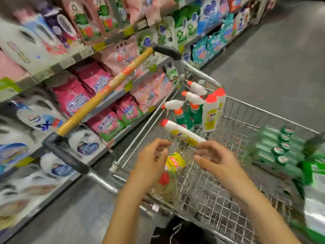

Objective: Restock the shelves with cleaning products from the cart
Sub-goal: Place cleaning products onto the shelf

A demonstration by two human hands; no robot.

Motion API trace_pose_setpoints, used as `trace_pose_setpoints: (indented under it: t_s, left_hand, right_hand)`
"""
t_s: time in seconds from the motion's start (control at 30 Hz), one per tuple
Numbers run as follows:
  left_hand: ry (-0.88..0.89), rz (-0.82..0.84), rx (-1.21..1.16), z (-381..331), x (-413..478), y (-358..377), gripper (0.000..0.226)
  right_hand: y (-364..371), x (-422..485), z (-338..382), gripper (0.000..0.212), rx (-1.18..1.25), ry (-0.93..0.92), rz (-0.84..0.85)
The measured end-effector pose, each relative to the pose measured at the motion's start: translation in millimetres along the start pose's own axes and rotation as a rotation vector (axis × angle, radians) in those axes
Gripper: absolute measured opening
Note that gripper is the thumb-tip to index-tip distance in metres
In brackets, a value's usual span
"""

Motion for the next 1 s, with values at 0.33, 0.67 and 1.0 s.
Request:
trace_pose_setpoints:
  t_s: [0.33, 0.67, 1.0]
  left_hand:
    - [-0.165, 0.529, 0.424, 88, 102, 63, 0.034]
    - [-0.33, 0.768, 0.64, 109, 109, 86, 0.037]
    - [-0.093, 0.239, 0.265, 77, 109, 50, 0.032]
  right_hand:
    - [34, 123, -95, 0.046, -0.868, -0.13, 0.411]
    - [59, 165, -171, 0.085, -1.496, -0.031, 0.812]
    - [6, 125, -142, 0.075, -1.162, 0.01, 0.311]
Point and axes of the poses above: each hand's wrist, its own x-axis towards the middle knuckle, its own y-axis out of the palm, z = x × y, the point moved 2 cm from there along x, towards the middle knuckle, and after that the axes turned 13 degrees about x, right-handed, at the moved point
